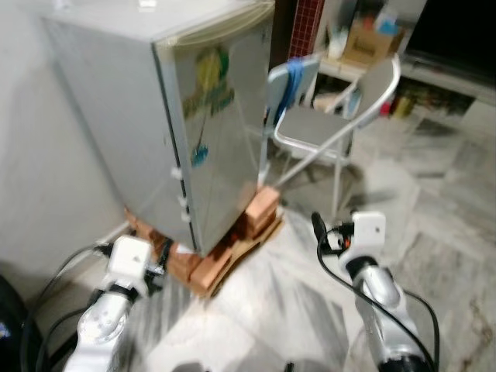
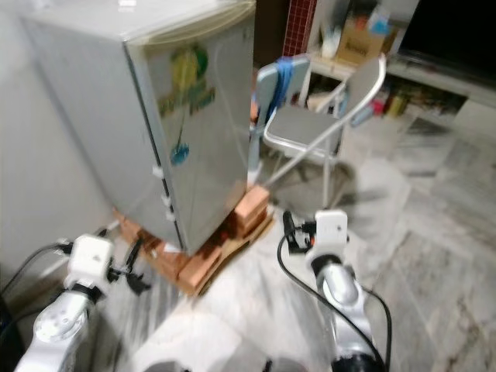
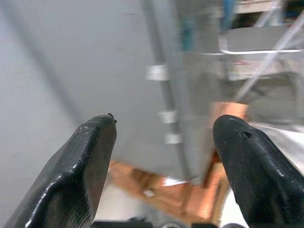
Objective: Restocking fridge
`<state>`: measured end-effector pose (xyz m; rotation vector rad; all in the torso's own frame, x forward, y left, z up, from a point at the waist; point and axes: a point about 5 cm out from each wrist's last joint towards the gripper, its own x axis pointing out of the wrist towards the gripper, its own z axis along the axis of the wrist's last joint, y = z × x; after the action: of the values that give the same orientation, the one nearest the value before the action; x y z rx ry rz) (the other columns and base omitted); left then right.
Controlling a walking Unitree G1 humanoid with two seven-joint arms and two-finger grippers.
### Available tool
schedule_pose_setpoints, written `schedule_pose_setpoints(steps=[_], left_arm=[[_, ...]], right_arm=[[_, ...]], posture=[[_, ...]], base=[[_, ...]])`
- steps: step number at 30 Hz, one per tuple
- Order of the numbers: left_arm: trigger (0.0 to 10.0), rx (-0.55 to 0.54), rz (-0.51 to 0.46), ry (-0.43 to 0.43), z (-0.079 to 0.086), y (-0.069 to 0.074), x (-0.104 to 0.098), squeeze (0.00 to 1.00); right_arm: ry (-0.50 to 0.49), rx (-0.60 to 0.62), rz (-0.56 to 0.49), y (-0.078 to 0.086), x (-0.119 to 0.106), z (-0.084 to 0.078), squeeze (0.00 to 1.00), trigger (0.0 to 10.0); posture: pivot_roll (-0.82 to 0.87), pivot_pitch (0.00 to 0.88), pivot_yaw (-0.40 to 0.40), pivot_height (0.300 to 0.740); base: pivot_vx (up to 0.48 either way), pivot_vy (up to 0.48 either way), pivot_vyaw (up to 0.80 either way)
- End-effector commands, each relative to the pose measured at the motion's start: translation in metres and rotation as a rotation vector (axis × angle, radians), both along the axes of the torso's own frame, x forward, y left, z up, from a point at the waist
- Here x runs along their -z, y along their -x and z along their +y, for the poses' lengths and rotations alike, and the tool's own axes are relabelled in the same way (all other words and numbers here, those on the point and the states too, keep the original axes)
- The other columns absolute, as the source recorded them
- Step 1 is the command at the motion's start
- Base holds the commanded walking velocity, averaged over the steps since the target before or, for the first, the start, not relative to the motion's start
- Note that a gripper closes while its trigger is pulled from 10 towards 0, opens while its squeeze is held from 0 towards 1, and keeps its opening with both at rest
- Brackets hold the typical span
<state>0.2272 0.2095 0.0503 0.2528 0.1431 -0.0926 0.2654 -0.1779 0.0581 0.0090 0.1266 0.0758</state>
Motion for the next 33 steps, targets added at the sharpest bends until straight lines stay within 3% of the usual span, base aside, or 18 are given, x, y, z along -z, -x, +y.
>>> schedule_pose_setpoints(steps=[1, 9, 17, 26, 33], left_arm=[[10.0, -0.057, 0.014, 0.013, 0.011, 0.002, 0.003, 0.0], [10.0, -0.057, 0.004, 0.034, 0.012, 0.007, 0.004, 0.0], [10.0, -0.073, -0.018, 0.043, 0.005, 0.007, 0.005, 0.0], [10.0, -0.208, -0.054, 0.21, 0.014, 0.004, 0.003, 0.0], [10.0, -0.189, -0.077, 0.238, 0.008, -0.004, -0.001, 0.0]], right_arm=[[0.002, -0.006, -0.035, -0.008, -0.009, 0.002, 0.0, 10.0], [0.003, 0.013, -0.028, -0.009, -0.007, 0.001, 0.0, 10.0], [0.02, 0.015, -0.038, -0.017, -0.012, -0.001, 0.0, 10.0], [0.026, 0.006, -0.05, -0.016, -0.011, 0.004, 0.0, 10.0], [0.034, 0.017, -0.026, -0.005, -0.003, 0.001, 0.0, 10.0]], posture=[[0.12, 0.0, 0.002, 0.74], [0.12, 0.0, 0.002, 0.74], [0.13, 0.0, -0.008, 0.74], [0.13, 0.0, -0.019, 0.74], [0.12, 0.0, -0.02, 0.74]], base=[[0.0, 0.0, 0.0], [0.0, 0.147, 0.0], [0.0, 0.438, -0.78], [0.224, 0.411, -0.76], [0.255, 0.407, -0.16]])
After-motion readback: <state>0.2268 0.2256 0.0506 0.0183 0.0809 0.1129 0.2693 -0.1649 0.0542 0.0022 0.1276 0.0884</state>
